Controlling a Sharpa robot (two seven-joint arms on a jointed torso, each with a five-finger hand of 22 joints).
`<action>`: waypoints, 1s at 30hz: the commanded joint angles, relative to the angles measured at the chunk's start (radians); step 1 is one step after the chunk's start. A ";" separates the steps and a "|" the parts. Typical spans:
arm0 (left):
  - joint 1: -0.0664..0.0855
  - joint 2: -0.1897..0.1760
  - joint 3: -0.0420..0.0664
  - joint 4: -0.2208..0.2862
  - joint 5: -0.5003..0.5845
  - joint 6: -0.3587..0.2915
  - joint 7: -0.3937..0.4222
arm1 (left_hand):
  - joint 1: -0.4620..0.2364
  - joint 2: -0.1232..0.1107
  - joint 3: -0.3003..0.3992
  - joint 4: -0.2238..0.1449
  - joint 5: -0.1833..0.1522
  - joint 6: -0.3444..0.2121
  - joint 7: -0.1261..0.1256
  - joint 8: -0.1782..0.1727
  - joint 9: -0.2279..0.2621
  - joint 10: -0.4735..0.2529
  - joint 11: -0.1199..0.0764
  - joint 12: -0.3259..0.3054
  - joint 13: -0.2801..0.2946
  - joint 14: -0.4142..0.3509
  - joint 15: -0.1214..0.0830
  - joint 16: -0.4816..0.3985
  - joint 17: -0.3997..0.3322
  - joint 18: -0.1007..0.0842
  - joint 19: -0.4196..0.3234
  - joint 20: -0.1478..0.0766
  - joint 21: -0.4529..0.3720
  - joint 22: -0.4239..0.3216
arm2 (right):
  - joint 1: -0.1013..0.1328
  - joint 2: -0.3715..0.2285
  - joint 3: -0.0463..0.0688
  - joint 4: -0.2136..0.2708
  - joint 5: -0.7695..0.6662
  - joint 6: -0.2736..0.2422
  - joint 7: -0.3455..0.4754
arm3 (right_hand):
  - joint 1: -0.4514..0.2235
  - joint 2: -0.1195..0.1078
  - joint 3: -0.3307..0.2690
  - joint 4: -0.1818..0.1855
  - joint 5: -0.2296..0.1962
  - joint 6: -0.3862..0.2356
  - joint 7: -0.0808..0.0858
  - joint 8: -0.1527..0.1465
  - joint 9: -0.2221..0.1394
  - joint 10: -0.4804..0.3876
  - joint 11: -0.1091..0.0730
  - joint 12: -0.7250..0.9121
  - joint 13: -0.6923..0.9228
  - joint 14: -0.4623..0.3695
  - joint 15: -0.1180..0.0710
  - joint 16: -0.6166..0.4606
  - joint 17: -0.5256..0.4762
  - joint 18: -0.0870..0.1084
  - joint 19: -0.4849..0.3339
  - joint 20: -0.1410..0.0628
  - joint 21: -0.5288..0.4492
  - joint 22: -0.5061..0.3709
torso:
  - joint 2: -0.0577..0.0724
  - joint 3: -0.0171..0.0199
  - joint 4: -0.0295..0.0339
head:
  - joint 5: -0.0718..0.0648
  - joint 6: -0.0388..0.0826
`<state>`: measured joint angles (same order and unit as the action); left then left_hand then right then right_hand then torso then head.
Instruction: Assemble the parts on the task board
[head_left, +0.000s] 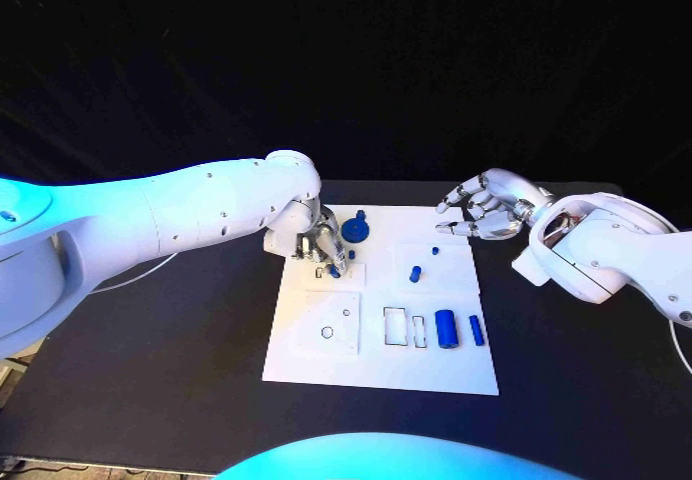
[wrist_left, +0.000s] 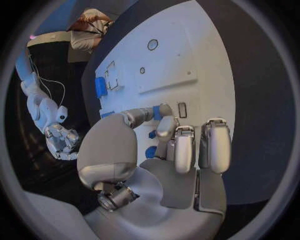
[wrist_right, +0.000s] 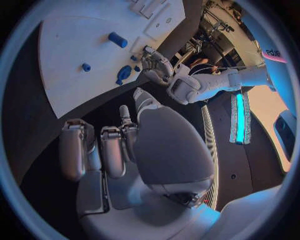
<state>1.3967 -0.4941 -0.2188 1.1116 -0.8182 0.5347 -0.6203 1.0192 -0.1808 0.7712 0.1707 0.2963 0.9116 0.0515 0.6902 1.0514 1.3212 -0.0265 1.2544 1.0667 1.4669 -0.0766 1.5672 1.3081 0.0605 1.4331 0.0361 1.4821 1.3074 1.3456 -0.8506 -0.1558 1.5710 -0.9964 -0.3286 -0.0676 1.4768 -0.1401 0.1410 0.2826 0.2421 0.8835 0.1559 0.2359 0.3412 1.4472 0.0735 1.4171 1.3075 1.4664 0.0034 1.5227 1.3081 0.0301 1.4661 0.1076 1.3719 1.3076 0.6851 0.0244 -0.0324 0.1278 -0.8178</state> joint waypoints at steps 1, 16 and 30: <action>-0.014 0.006 -0.008 -0.005 -0.012 -0.031 -0.005 | -0.010 0.005 0.153 -0.163 0.005 -0.001 -0.012 -0.001 0.001 0.006 -0.003 0.005 0.000 0.104 -0.003 0.004 0.263 -0.015 0.005 -0.001 0.001 0.069 | 0.000 -0.001 0.000 0.003 -0.013 0.010 0.004 | 0.000 -0.007 0.006 0.001 0.005 -0.007 0.002 0.001 0.001 -0.005 -0.001 -0.006 0.130 0.076 -0.005 -0.005 0.150 0.017 0.010 -0.006 -0.003 0.132 | -0.001 -0.0005 0.0004 | -0.002 0.000; -0.015 0.006 -0.008 -0.009 -0.012 -0.017 -0.006 | -0.069 -0.014 0.071 -0.116 -0.001 0.006 -0.021 -0.009 -0.001 0.001 -0.008 0.006 -0.001 0.104 -0.008 0.004 0.263 -0.015 0.005 -0.005 -0.002 0.069 | 0.000 -0.003 0.000 0.007 -0.013 0.010 0.006 | -0.003 -0.008 0.007 0.003 0.000 -0.008 0.003 0.003 0.001 -0.008 0.000 -0.009 0.128 0.076 -0.005 -0.006 0.149 0.019 0.007 -0.006 -0.009 0.129 | -0.001 -0.0011 0.0010 | -0.004 -0.003; -0.015 0.004 -0.009 -0.010 -0.017 0.003 -0.007 | -0.120 -0.029 -0.020 -0.056 -0.005 0.018 -0.020 -0.016 -0.005 -0.006 -0.007 0.006 -0.004 0.104 -0.008 0.004 0.263 -0.014 0.002 -0.006 -0.006 0.065 | 0.000 -0.004 0.000 0.010 -0.013 0.008 0.006 | -0.004 -0.009 0.007 0.004 -0.002 -0.009 0.003 0.003 0.001 -0.008 0.000 -0.010 0.127 0.075 -0.005 -0.008 0.146 0.020 0.004 -0.006 -0.015 0.125 | -0.001 -0.0006 0.0009 | -0.003 -0.004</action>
<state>1.3953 -0.4926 -0.2199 1.1034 -0.8198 0.5338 -0.6193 0.9113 -0.2096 0.7576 0.1138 0.2937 0.9280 0.0352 0.6772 1.0481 1.3169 -0.0378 1.2545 1.0638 1.4669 -0.0766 1.5672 1.3078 0.0603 1.4330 0.0361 1.4821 1.3074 1.3461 -0.8543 -0.1558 1.5787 -1.0005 -0.3288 -0.0680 1.4767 -0.1399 0.1438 0.2854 0.2421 0.8807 0.1588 0.2359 0.3412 1.4472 0.0735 1.4132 1.3076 1.4665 0.0034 1.5173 1.3077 0.0301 1.4661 0.1076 1.3602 1.3073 0.6838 0.0236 -0.0317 0.1245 -0.8215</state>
